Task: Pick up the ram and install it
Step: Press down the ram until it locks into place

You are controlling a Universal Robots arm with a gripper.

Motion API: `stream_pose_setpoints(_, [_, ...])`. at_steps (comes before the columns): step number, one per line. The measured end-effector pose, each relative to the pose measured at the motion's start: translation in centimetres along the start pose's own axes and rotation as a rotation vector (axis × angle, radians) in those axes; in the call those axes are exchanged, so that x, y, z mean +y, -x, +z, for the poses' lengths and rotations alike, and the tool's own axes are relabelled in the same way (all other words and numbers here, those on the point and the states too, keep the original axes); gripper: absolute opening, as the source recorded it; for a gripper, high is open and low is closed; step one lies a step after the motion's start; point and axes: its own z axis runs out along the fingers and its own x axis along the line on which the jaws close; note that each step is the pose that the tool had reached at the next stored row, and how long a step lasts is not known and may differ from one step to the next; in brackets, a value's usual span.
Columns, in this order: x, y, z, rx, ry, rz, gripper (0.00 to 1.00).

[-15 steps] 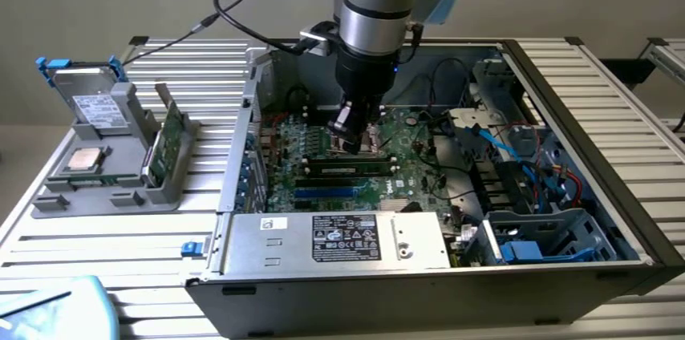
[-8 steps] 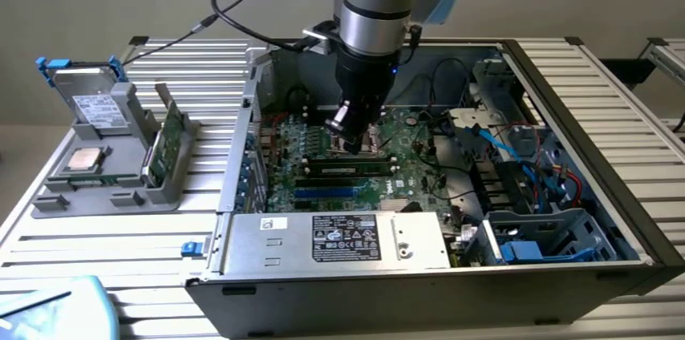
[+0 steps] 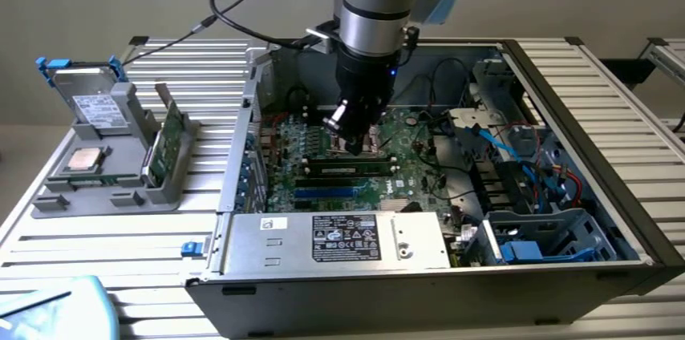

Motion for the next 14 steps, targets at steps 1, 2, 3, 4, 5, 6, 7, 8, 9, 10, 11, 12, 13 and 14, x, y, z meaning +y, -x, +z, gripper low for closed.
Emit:
stream_pose_setpoints(1, [0.00,0.00,0.02,-0.0003,-0.0017,0.013,0.11])
stream_pose_setpoints(2, [0.00,0.00,0.03,-0.0007,-0.0033,0.025,0.11])
stream_pose_setpoints(3, [0.00,0.00,0.04,-0.0009,-0.0048,0.037,0.11])
stream_pose_setpoints(4, [0.00,0.00,0.06,-0.0013,-0.0060,0.050,0.11])
stream_pose_setpoints(5, [0.00,0.01,0.08,-0.0018,-0.0072,0.063,0.11])
stream_pose_setpoints(6, [0.00,0.01,0.10,-0.0022,-0.0082,0.075,0.11])
stream_pose_setpoints(7, [0.00,0.01,0.12,-0.0029,-0.0091,0.089,0.11])
stream_pose_setpoints(8, [0.00,0.01,0.15,-0.0034,-0.0097,0.103,0.11])
stream_pose_setpoints(9, [0.00,0.01,0.18,-0.0041,-0.0099,0.116,0.11])
stream_pose_setpoints(10, [-0.01,0.02,0.21,-0.0048,-0.0099,0.130,0.11])
stream_pose_setpoints(11, [-0.01,0.02,0.25,-0.0055,-0.0098,0.145,0.11])
stream_pose_setpoints(12, [-0.01,0.02,0.29,-0.0062,-0.0095,0.160,0.11])
stream_pose_setpoints(13, [-0.01,0.03,0.34,-0.0070,-0.0093,0.175,0.11])
stream_pose_setpoints(14, [-0.01,0.03,0.39,-0.0077,-0.0090,0.190,0.11])
